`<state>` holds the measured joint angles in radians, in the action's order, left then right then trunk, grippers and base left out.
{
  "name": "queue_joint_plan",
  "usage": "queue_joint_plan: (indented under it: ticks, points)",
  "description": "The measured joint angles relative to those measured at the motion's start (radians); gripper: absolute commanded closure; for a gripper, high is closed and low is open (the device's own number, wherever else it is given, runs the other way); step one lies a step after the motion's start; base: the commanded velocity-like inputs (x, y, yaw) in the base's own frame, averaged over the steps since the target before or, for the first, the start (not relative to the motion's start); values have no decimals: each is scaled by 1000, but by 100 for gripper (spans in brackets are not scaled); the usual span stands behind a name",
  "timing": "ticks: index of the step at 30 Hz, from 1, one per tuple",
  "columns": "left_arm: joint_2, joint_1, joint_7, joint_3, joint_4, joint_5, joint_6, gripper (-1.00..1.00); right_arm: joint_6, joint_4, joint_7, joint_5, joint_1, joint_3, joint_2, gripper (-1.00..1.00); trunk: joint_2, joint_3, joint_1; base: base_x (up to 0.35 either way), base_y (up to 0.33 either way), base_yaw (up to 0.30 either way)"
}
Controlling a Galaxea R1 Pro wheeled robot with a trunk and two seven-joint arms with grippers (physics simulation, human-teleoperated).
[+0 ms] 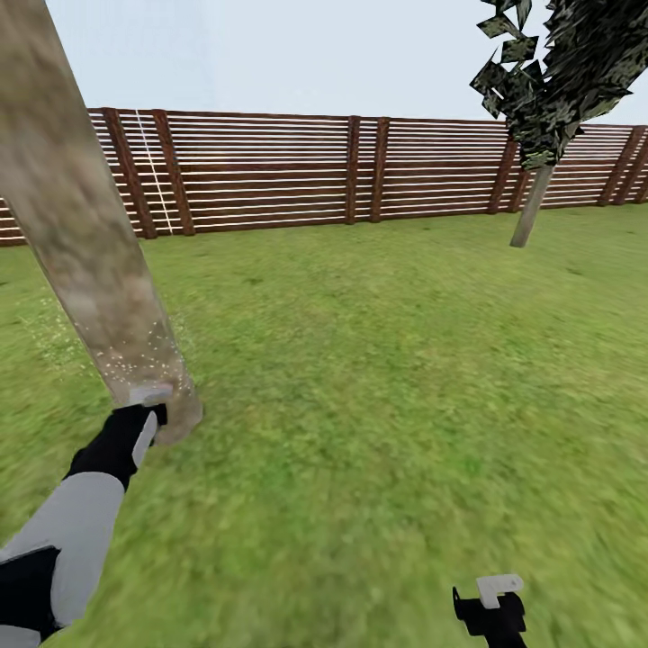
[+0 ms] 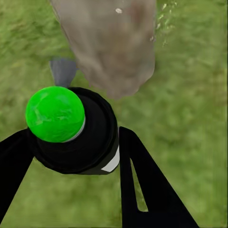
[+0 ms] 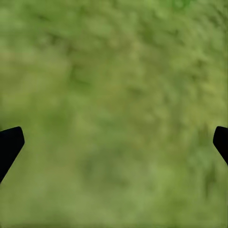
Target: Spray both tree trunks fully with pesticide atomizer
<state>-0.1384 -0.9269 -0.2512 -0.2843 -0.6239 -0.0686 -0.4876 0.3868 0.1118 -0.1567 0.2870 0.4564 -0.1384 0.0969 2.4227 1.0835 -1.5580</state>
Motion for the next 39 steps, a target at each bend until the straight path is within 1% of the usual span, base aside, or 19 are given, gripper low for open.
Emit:
queue_joint_plan:
  ticks: [1, 3, 4, 5, 6, 7, 9, 11, 12, 14, 18, 19, 20, 21, 22, 25, 27, 33, 39]
  points:
    - [3, -23, 0, 2, 0, -7, -23, 100, 0, 0, 0, 0, 0, 0, 0, -100, 0, 0, 0, 0, 0, 0]
    - [-10, -40, 8, -2, -2, -9, -60, 100, 0, 0, 0, 0, 0, 0, 0, -100, 0, 0, 0, 0, 0, 0]
    - [-29, -48, 34, -4, -6, -12, -73, 100, 0, 0, 0, 0, 0, 0, 0, -100, 0, 0, 0, 0, 0, 0]
    - [-80, -55, 106, -6, -9, -2, -83, 100, 1, 0, 0, 0, 0, 0, 0, -100, 0, 0, 0, 0, 0, 0]
    - [-120, -58, 145, -7, -10, -19, -90, 100, 1, 0, 0, 0, 0, 0, 0, -100, 0, 0, 0, 0, 0, 0]
    - [-132, -58, 159, -6, -10, -12, -90, 100, 1, 0, 0, 0, 0, 0, 0, -100, 0, 0, 0, 0, 0, 0]
    - [-132, -61, 169, -1, -14, -11, -100, 100, 1, 0, 0, 0, 0, 0, 0, -100, 0, 0, 0, 0, 0, 0]
    - [-115, -103, 170, 1, -49, -9, -170, 100, 0, 0, 0, 0, 0, 0, 0, -100, 0, 0, 0, 0, 0, 0]
    - [-111, -112, 170, 2, -70, -13, -196, 100, 0, 0, 0, 0, 0, 0, 0, -100, 0, 0, 0, 0, 0, 0]
    - [-114, -117, 170, 2, -92, -18, -210, 100, 0, 0, 0, 0, 0, 0, 0, -100, 0, 0, 0, 0, 0, 0]
    - [-156, -114, 172, -6, -103, -25, -221, 100, 0, 0, 0, 0, 0, 0, 0, -100, 0, 0, 0, 0, 0, 0]
    - [-175, -112, 174, -7, -104, -26, -221, 100, -1, 0, 0, 0, 0, 0, 0, -100, 0, 0, 0, 0, 0, 0]
    - [-211, -109, 176, -7, -103, -18, -222, 100, -1, 0, 0, 0, 0, 0, 0, -100, 0, 0, 0, 0, 0, 0]
    - [-230, -108, 178, -7, -103, -21, -222, 100, 0, 0, 0, 0, 0, 0, 0, -100, 0, 0, 0, 0, 0, 0]
    - [-238, -106, 178, -7, -104, -14, -221, 100, 0, 0, 0, 0, 0, 0, 0, -100, 0, 0, 0, 0, 0, 0]
    - [-254, -100, 179, -6, -104, -14, -216, 100, 0, 0, 0, 0, 0, 0, 0, -100, 0, 0, 0, 0, 0, 0]
    - [-255, -97, 179, -4, -104, -13, -209, 100, 0, -1, 0, 0, 0, 0, 0, -100, 0, 0, 0, 70, 7, 0]
    - [-256, -96, 178, -5, -102, -20, -206, 100, 0, -1, 0, 0, 0, 1, 0, -100, 0, 0, 1, 283, 126, 0]
    - [-268, -68, 173, -7, -102, -20, -203, 100, 0, -1, 0, 0, 0, 1, 0, -100, 0, 0, 0, -27, 20, 0]
